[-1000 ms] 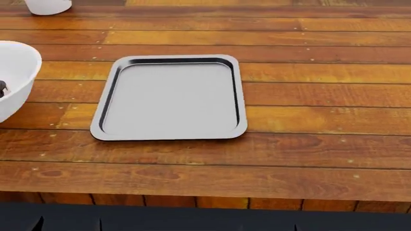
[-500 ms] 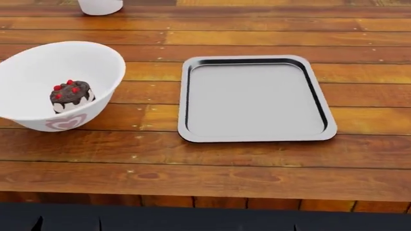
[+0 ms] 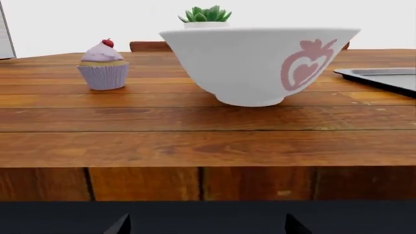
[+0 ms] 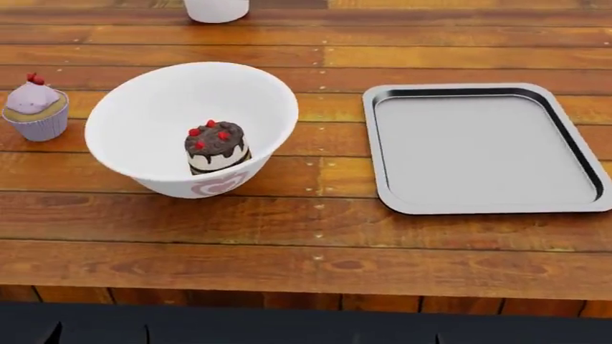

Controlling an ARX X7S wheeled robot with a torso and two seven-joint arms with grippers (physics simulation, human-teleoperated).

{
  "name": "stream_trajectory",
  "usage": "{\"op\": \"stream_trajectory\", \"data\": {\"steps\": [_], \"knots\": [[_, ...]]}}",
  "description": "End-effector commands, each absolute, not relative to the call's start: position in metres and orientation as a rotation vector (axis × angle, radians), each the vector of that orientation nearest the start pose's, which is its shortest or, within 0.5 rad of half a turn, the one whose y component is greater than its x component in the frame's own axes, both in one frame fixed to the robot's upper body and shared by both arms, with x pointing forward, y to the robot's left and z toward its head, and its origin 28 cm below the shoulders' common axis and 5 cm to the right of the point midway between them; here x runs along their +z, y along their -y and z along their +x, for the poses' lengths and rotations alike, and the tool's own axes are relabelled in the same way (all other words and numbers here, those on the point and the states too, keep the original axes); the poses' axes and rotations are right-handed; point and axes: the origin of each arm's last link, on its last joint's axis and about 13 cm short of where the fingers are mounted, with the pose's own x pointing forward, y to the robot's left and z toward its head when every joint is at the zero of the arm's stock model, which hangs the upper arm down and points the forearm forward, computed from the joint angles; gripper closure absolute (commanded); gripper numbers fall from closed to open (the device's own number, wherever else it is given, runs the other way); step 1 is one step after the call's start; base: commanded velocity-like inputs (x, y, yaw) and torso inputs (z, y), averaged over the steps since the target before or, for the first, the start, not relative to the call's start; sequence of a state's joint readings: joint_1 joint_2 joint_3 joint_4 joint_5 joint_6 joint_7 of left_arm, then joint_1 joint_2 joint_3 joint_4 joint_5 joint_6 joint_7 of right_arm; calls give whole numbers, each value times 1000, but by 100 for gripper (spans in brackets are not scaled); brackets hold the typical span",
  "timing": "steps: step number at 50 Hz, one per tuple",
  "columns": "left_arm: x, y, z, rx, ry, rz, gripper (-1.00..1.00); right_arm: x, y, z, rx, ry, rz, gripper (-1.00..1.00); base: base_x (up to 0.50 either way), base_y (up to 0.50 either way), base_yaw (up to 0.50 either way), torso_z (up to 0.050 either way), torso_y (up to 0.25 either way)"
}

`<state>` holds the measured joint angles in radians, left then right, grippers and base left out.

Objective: Pick up the bowl with cake and place it on the tray. Pick up the cupcake and place it on the tray.

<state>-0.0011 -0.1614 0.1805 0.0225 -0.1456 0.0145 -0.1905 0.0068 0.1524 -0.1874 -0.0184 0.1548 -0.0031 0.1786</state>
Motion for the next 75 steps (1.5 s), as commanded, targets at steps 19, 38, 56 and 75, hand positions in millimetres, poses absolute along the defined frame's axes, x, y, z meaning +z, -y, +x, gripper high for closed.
{"op": "stream_trajectory", "data": {"steps": [19,38,56,75], "knots": [[18,-205,206,6,16,11,-100,16,96,208,7,-1,4,-100,0,253,0,0,0],[17,-205,207,8,10,7,-100,15,95,209,20,-5,-16,-100,0,300,0,0,0],[19,-208,209,29,-8,-15,-100,16,96,211,9,-30,-23,-100,0,364,0,0,0],[230,-261,169,-28,49,-144,-100,234,144,159,50,22,96,-100,0,0,0,0,0]]}}
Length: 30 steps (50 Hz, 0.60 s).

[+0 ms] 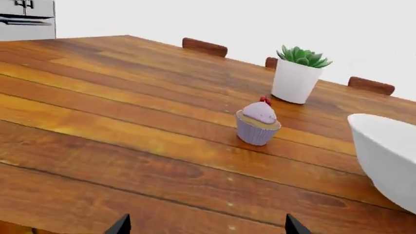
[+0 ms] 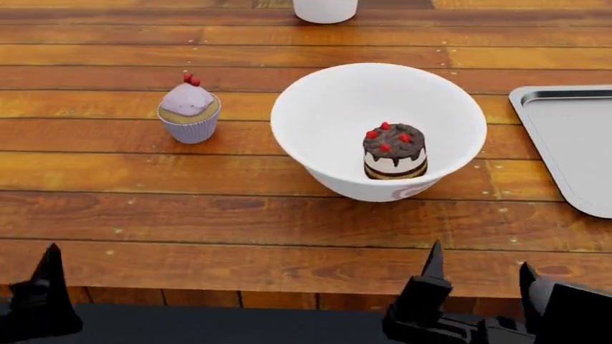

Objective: Pick up the bowl with cake and place it on the tray. Pick up the cupcake and place it on the tray.

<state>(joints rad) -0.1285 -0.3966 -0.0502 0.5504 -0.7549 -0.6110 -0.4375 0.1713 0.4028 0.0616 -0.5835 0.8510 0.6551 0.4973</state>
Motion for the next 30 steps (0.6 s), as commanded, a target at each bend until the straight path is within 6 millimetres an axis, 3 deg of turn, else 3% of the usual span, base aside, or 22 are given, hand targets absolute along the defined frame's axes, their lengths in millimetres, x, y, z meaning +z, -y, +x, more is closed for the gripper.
{"op": "stream_trajectory", "data": {"steps": [1,8,20,30], "knots": [[239,-262,169,-20,63,-142,-100,242,145,158,53,42,94,-100,0,0,0,0,0],[263,-262,174,-26,114,-108,-100,265,149,160,64,88,72,-100,0,0,0,0,0],[265,-258,176,-28,118,-70,-100,274,147,157,92,129,26,-100,0,0,0,0,0],[266,-257,173,-35,116,-48,-100,277,146,153,117,154,18,-100,454,0,0,0,0]]}}
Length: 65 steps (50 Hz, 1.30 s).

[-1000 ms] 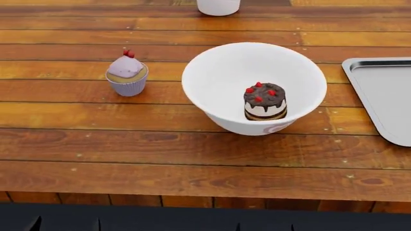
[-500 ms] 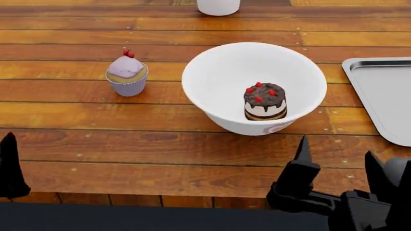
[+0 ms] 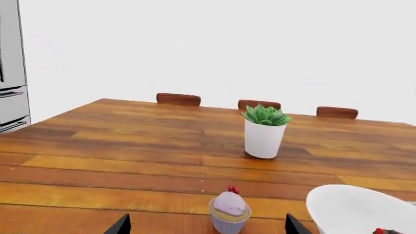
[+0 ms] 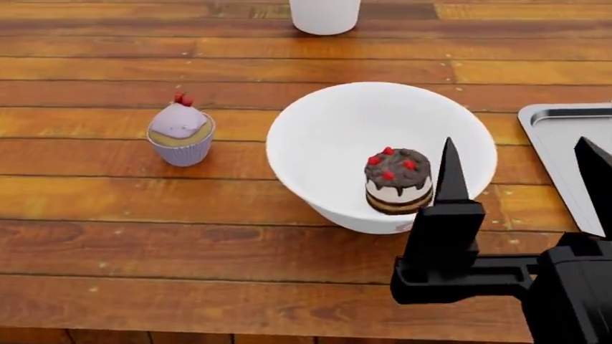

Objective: Pick up the bowl with cake and place it on the tray. Pick up the cupcake and place it on the tray.

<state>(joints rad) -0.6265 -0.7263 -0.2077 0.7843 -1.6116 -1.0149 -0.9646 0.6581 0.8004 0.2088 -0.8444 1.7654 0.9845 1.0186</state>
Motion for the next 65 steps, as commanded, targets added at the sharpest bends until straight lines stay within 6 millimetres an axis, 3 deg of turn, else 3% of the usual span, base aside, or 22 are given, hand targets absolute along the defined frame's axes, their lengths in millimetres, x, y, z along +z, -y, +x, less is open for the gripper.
{"op": "stream_trajectory", "data": {"steps": [1,23,47,65], "knots": [[266,-257,173,-36,115,-47,-100,277,145,152,118,155,16,-100,500,0,0,0,0],[267,-255,170,-48,113,-32,-100,279,145,151,98,145,8,-100,497,0,0,0,1],[246,-247,179,-66,53,-73,-100,277,144,152,105,150,24,-100,75,0,0,0,0],[204,-227,170,-190,-19,-45,-100,277,144,151,90,162,18,-100,0,0,0,0,0]]}}
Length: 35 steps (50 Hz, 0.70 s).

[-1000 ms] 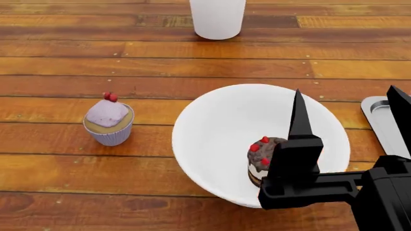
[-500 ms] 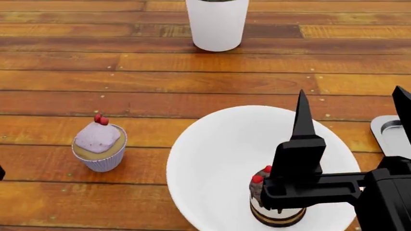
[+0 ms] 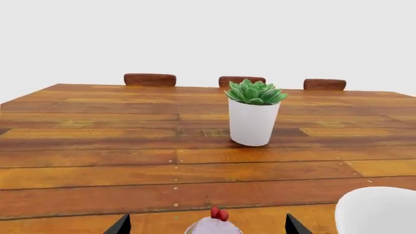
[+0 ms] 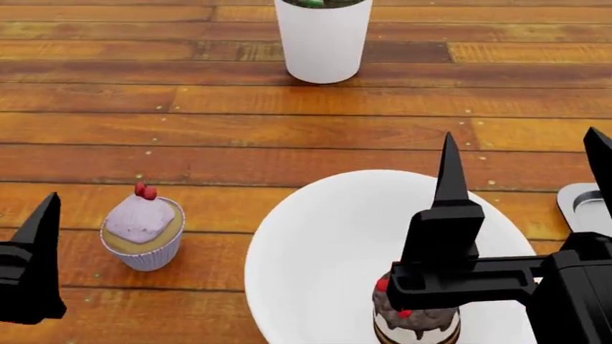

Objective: Pick up the bowl with cake and place it on the tray. Pick up the cupcake and place it on the tray.

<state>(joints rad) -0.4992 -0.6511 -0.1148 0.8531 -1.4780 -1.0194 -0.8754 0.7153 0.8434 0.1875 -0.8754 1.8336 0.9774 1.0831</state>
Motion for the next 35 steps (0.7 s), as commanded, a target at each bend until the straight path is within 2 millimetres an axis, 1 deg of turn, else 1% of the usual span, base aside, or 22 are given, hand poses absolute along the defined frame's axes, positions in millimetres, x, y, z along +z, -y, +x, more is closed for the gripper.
{"op": "stream_trajectory", "data": {"steps": [1,14,16,20,26,30,35], "knots": [[201,-225,169,-202,-25,-43,-100,277,144,151,88,159,19,-100,0,0,0,0,0],[176,-215,167,-232,-96,-70,-100,277,144,147,89,158,21,-100,0,0,0,0,0],[173,-214,171,-237,-98,-68,-100,277,145,147,90,159,17,-100,0,0,0,0,0],[178,-215,180,-230,-73,-65,-100,277,145,146,89,161,17,-100,0,0,0,0,0],[177,-214,189,-231,-64,-65,-100,277,144,146,93,161,18,-100,0,0,0,0,0],[172,-213,196,-231,-77,-67,-100,277,144,145,97,162,19,-100,0,0,0,0,0],[166,-211,201,-237,-95,-70,-100,278,143,144,100,164,19,-100,0,0,0,0,0]]}}
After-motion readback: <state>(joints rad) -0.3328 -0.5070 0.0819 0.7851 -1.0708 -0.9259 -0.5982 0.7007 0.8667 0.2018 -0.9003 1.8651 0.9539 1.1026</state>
